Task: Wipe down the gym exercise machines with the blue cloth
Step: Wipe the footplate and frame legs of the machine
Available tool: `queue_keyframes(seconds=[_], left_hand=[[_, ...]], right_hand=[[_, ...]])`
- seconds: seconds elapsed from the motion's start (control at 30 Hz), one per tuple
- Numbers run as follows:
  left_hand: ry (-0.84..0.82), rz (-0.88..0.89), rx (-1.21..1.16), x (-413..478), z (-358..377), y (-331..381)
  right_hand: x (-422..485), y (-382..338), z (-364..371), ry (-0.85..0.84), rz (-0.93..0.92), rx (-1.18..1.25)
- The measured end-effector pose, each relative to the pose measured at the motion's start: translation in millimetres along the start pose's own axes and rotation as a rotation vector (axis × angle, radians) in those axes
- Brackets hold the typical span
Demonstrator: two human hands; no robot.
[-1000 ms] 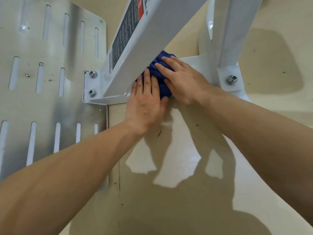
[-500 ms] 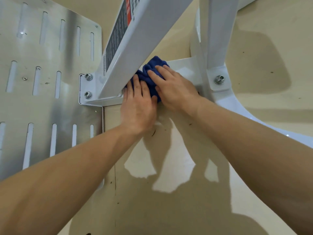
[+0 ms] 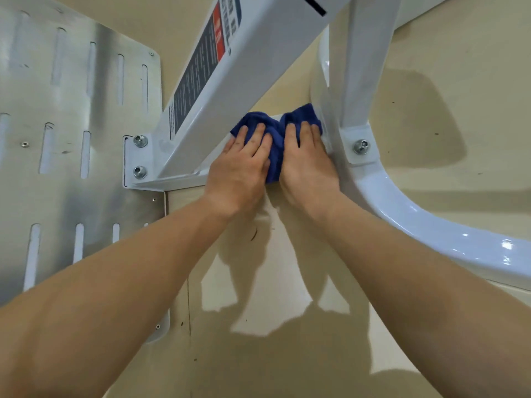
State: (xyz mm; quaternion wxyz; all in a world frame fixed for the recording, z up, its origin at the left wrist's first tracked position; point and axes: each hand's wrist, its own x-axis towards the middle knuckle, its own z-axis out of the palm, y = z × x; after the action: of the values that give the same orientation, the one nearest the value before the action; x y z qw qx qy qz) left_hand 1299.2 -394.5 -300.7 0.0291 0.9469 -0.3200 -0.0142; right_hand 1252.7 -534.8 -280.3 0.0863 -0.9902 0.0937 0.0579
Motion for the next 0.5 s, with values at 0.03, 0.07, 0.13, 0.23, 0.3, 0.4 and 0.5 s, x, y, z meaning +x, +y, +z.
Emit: queue_keyframes(seconds=[0.03, 0.07, 0.13, 0.23, 0.3, 0.4, 0.5], left_hand=[[0.0, -0.014, -0.004, 7.1, 0.2, 1.9], [0.0, -0.023, -0.006, 12.2, -0.5, 3.7], [-0.015, -0.015, 0.001, 13.1, -3.0, 4.9], [-0.001, 0.02, 0.02, -6.3, -6.3, 1.1], [0.057, 0.045, 0.045, -23.6, -6.8, -0.8], [0.168, 0.062, 0.016, -35.8, -4.9, -4.7], [0.248, 0.067, -0.012, -40.4, -8.4, -10.0]], right_hand=[[12.6, 0.8, -1.4, -0.028, 0.021, 0.022], [20.6, 1.0, -1.4, -0.027, 0.042, 0.032], [19.4, 1.0, 1.8, 0.0, 0.074, 0.066], [-11.9, -1.5, 9.4, 0.076, 0.083, 0.033], [-27.0, -1.7, 16.3, 0.174, 0.053, 0.034], [-27.0, 0.0, 21.3, 0.295, -0.025, 0.005], [-24.3, 0.1, 24.5, 0.331, -0.117, -0.032]])
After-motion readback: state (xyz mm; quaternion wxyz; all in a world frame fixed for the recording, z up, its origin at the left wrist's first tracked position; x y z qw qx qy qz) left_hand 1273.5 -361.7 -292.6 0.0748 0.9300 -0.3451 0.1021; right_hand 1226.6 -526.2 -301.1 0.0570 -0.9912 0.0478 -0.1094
